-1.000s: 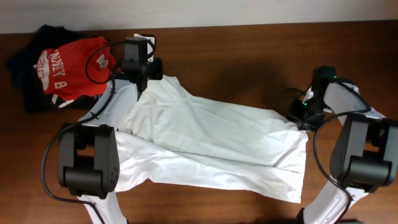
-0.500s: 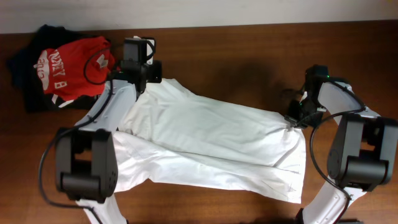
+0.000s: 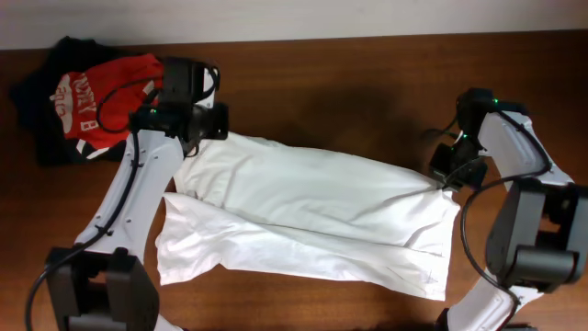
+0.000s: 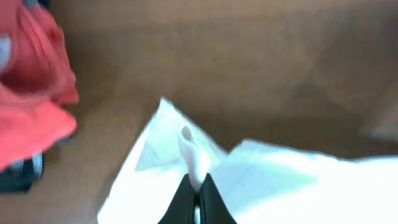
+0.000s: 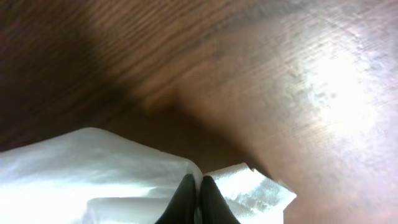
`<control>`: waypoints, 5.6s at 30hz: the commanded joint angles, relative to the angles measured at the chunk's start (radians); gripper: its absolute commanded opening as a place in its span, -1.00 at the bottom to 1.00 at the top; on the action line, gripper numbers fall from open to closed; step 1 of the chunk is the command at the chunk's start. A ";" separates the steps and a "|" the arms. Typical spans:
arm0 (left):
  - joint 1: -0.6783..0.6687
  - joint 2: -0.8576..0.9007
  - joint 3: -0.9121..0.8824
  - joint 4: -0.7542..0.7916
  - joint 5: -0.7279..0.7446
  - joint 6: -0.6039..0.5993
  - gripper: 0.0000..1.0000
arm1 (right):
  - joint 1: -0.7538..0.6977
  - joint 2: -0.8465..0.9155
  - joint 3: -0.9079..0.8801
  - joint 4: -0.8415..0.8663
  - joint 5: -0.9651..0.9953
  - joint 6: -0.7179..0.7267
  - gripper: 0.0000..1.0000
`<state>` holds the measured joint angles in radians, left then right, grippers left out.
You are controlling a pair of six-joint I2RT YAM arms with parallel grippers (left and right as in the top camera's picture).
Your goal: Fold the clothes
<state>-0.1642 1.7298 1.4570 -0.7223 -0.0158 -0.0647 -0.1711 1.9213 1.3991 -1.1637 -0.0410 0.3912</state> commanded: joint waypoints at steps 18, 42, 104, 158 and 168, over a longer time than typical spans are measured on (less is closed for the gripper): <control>0.131 0.005 -0.003 -0.422 -0.087 -0.148 -0.99 | 0.002 -0.127 -0.079 -0.227 0.023 0.014 -0.92; 0.250 0.005 -0.238 -0.493 -0.246 -0.305 -0.98 | 0.095 -0.299 -0.362 -0.084 -0.011 0.089 -0.81; 0.614 0.069 -0.385 -0.184 0.151 -0.218 -0.99 | 0.290 -0.222 -0.038 0.013 -0.263 -0.122 -0.92; 0.610 -0.165 -0.245 -0.464 0.196 -0.166 0.98 | -0.079 -0.029 -0.203 0.102 -0.459 -0.410 0.99; 0.610 -0.165 -0.245 -0.458 0.195 -0.165 0.98 | 0.001 -0.029 -0.351 0.209 -0.529 -0.396 -0.37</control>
<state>0.4473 1.5753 1.1969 -1.1839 0.1684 -0.2317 -0.1974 1.8843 1.0634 -0.9627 -0.5510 -0.0044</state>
